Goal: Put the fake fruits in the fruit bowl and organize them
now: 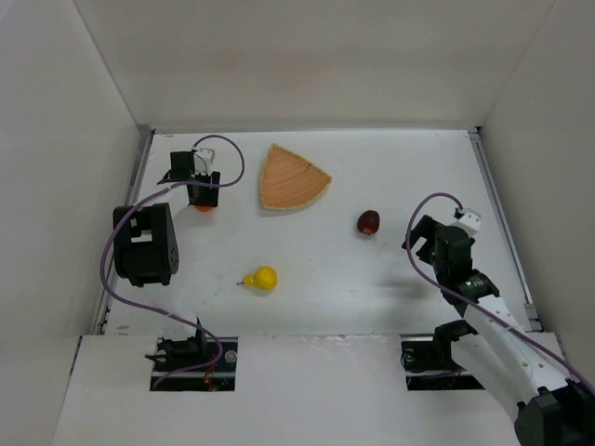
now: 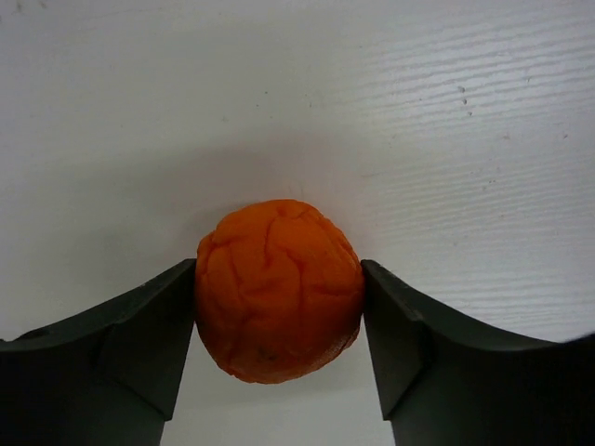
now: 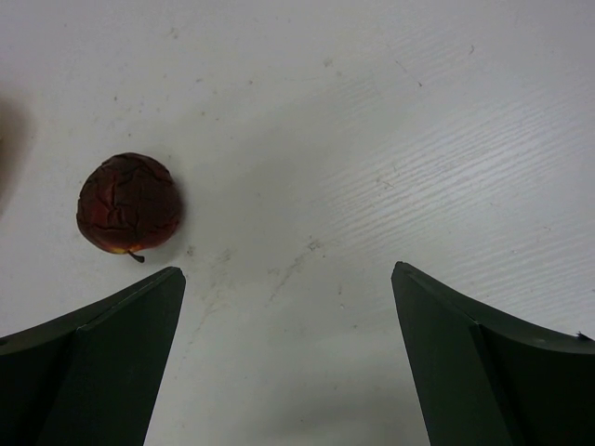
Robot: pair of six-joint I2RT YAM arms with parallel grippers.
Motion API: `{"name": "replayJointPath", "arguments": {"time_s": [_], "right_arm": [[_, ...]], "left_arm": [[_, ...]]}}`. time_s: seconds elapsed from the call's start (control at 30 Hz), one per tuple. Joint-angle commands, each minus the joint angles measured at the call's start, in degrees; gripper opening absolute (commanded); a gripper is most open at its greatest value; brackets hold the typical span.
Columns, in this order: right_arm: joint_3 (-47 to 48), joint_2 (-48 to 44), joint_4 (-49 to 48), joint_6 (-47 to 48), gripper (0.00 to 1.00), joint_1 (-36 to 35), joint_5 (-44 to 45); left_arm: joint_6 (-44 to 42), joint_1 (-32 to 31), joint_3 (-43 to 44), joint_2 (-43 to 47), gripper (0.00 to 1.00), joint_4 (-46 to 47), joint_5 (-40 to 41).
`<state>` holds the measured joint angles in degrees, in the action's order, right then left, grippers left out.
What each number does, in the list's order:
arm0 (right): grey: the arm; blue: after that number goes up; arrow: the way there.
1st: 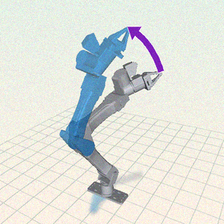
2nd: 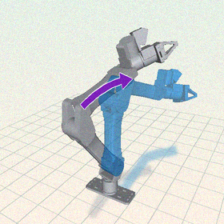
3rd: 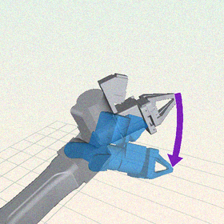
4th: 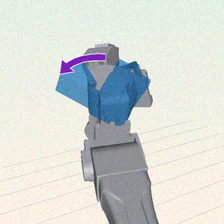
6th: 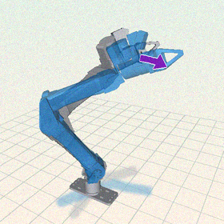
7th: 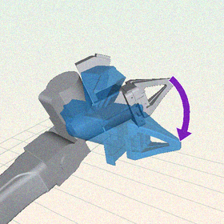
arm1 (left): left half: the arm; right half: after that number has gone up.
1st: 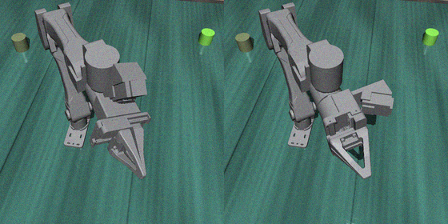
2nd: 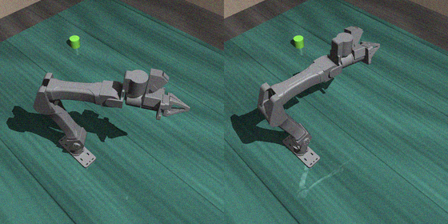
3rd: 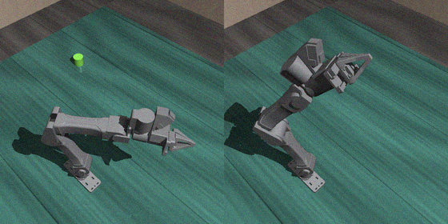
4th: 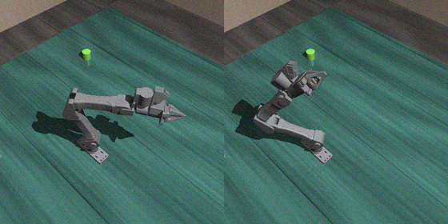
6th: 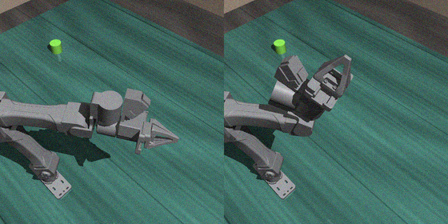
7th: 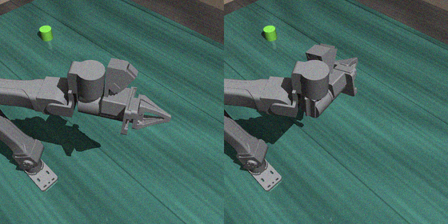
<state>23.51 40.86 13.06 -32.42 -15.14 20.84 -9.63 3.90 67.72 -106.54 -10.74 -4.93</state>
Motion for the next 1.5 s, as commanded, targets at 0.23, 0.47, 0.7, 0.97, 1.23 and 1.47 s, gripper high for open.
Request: {"name": "replayJointPath", "arguments": {"time_s": [0.23,0.47,0.7,0.97,1.23,1.47], "right_arm": [[1.8,0.3,-1.6,-0.3,1.0,0.2,0.3],[2.3,1.9,-1.6,0.1,1.0,0.2,-0.4],[2.1,0.3,-1.1,-0.4,1.0,-0.7,-0.3],[2.1,0.1,-0.6,-0.8,1.0,-2.3,0.8],[1.9,-0.5,-1.0,-0.6,1.0,-2.4,0.5],[1.9,0.2,-1.4,-0.4,1.0,-2.5,0.0]], "left_arm": [[0.6,-6.6,1.7,10.4,0.18,1.5,-0.1],[0.8,-21.8,8.0,6.8,0.24,4.9,1.1],[0.6,-27.4,19.4,-7.8,0.35,5.5,1.1],[-0.4,-27.8,23.2,-9.3,0.94,4.5,1.0],[-7.5,-28.1,14.3,10.0,1.0,-6.7,-5.9],[-38.9,-26.7,-1.2,27.2,1.0,-38.3,-22.7]]}}
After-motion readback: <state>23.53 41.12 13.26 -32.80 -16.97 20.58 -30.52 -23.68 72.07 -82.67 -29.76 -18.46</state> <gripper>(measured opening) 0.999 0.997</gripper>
